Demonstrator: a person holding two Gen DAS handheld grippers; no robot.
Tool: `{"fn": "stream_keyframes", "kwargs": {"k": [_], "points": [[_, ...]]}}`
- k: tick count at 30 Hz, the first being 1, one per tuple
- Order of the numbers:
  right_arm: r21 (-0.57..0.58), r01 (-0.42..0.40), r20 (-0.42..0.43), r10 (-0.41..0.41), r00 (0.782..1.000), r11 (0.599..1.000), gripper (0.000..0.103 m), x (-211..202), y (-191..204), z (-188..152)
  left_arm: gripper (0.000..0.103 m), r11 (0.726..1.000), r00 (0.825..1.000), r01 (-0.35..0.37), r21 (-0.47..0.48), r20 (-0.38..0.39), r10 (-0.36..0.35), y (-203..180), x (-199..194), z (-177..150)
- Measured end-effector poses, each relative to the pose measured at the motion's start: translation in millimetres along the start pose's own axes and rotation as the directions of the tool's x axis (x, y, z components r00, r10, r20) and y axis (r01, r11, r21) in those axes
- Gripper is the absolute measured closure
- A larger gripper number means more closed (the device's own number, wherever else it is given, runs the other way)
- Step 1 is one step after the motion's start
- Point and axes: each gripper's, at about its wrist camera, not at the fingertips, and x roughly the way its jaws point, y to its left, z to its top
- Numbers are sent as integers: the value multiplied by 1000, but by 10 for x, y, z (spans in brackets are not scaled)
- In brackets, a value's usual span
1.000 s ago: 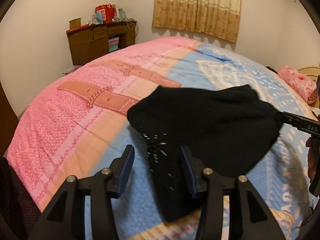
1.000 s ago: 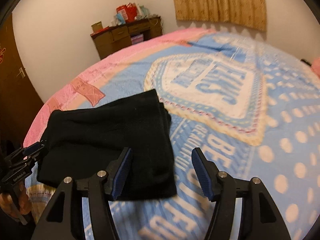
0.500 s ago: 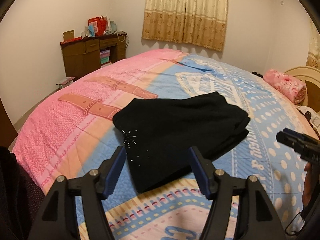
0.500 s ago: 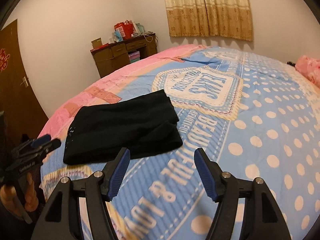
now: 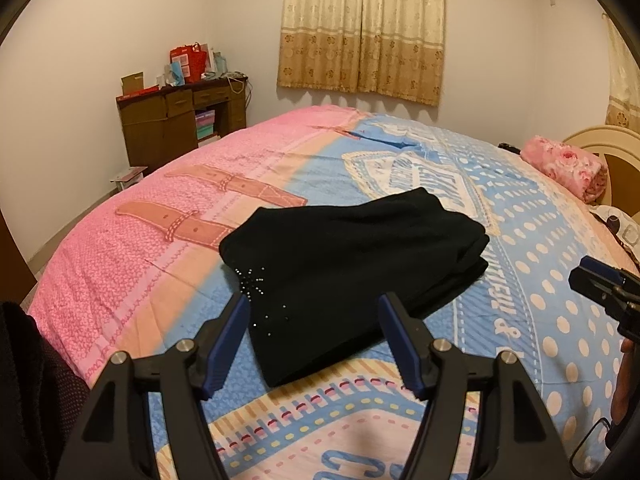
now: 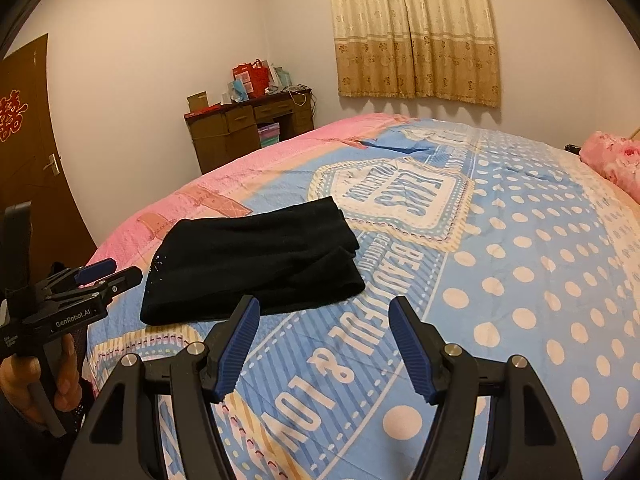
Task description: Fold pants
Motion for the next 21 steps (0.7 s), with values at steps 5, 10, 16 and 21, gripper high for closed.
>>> {"fn": "stream_keyframes", "kwargs": {"k": [5, 10, 16, 21], "points": [[3, 4, 6, -5, 1000, 1000, 35, -37, -22, -8, 31, 1000, 1000, -4, 15, -12, 4, -24, 21, -17], [-1, 1, 21, -1, 1000, 1000, 35, -86, -7, -5, 25, 1000, 999, -17, 16, -34, 18, -17, 59, -10], [-13, -1, 29, 2, 1000, 1000, 35, -117, 30, 4, 25, 999, 999, -31, 18, -37, 31, -26, 48, 1], [-17, -4, 40, 5, 999, 1000, 35, -154, 49, 11, 25, 999, 999, -37, 20, -33, 38, -20, 27, 19]]}}
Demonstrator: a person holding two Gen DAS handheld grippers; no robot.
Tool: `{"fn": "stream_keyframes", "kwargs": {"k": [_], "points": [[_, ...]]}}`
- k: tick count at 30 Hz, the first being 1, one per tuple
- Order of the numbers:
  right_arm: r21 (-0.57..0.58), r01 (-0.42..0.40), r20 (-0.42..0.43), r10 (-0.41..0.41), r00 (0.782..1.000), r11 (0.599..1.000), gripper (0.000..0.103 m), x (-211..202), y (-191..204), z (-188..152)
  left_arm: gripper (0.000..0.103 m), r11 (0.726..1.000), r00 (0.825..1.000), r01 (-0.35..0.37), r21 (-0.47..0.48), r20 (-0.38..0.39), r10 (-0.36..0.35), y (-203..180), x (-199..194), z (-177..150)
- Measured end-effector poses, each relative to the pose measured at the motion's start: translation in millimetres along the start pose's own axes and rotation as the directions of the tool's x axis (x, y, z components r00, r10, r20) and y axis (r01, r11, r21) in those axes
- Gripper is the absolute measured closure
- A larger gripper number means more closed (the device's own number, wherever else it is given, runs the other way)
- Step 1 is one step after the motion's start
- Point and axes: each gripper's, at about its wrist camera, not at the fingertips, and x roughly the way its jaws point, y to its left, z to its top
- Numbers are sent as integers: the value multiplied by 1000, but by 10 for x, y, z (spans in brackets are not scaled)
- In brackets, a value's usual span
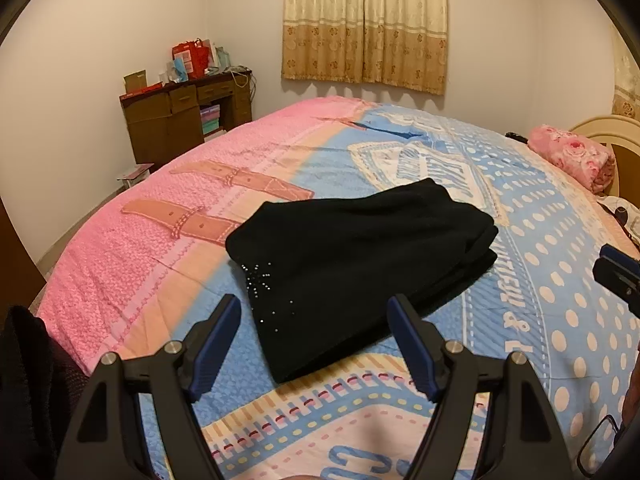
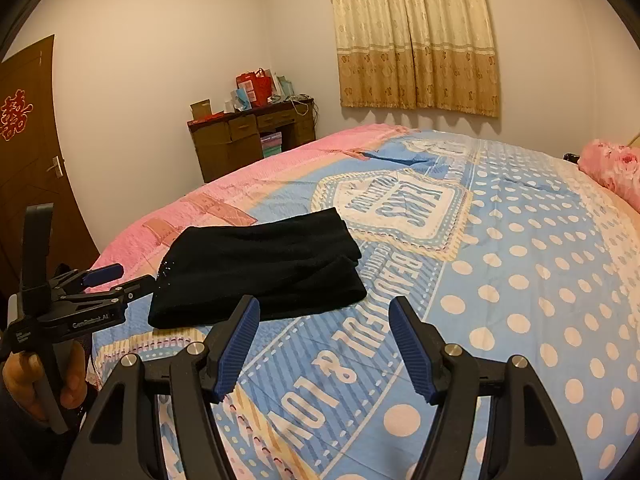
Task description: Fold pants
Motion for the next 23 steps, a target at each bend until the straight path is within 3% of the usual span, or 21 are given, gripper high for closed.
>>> {"fn": "stream_keyframes", "kwargs": {"k": [10, 14, 23], "points": [[-11, -2, 14, 2, 1000, 1000, 35, -56, 39, 7, 25, 1000, 1000, 1, 3, 1, -1, -3, -12, 2], [-8, -1, 13, 1, 1000, 1000, 35, -63, 41, 4, 16, 1000, 999, -24, 8, 23, 23, -20, -45, -3], [4, 8, 15, -9, 1000, 1000, 35, -125, 3, -38, 15, 999, 998, -24, 42, 67, 22, -93, -149, -1]]}}
